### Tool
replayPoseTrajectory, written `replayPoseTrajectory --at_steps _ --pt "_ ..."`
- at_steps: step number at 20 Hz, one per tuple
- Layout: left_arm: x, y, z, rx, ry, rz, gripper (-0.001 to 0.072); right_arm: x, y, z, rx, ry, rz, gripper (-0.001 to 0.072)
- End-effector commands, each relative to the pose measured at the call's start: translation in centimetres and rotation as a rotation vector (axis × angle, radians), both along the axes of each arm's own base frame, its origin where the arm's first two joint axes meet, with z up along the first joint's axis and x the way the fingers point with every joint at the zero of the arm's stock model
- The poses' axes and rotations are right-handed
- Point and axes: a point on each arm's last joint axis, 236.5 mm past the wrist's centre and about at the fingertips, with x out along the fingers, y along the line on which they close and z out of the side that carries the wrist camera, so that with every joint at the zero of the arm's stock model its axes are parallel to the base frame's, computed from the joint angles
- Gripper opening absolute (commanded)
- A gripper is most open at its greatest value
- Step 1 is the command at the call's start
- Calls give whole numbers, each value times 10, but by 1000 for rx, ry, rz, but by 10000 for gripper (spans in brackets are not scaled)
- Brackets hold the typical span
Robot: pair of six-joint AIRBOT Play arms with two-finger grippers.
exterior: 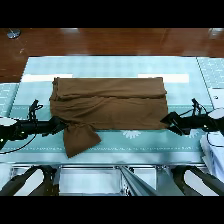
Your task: Fold the shirts.
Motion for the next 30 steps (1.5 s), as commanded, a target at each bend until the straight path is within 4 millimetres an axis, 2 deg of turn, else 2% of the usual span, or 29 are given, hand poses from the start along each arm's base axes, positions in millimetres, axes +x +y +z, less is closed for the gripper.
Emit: replayPoseTrajectory --at_steps 1,2,3,5,8,10,13,15,18,22,26,30 --pt "1 0 1 0 -2 -1 18 20 11 -5 21 -7 19 571" --pt "2 1 1 2 -6 -1 19 21 15 -4 28 -6 50 354" --pt "6 2 5 4 -17 -2 19 23 19 1 30 -31 105 37" --pt "19 4 20 8 -57 -15 19 34 21 16 31 -76 160 30" --pt "64 19 60 50 -194 4 19 76 9 49 -4 -186 139 30" --pt "90 27 79 59 -235 9 18 105 4 72 -21 -252 141 30" --pt "133 32 89 56 -246 9 17 146 -3 91 -22 -303 94 30" --pt "162 32 91 47 -243 2 18 171 -10 97 -30 -329 72 30" --pt "201 26 83 16 -205 -12 18 204 -17 96 -25 -357 43 30" --pt "232 27 60 -7 -142 -26 17 235 -13 85 43 -360 16 30" --pt "257 36 38 51 -128 -50 17 247 -10 70 74 -336 15 30" --pt "285 42 42 71 -170 -43 17 247 -10 54 86 -298 15 30"
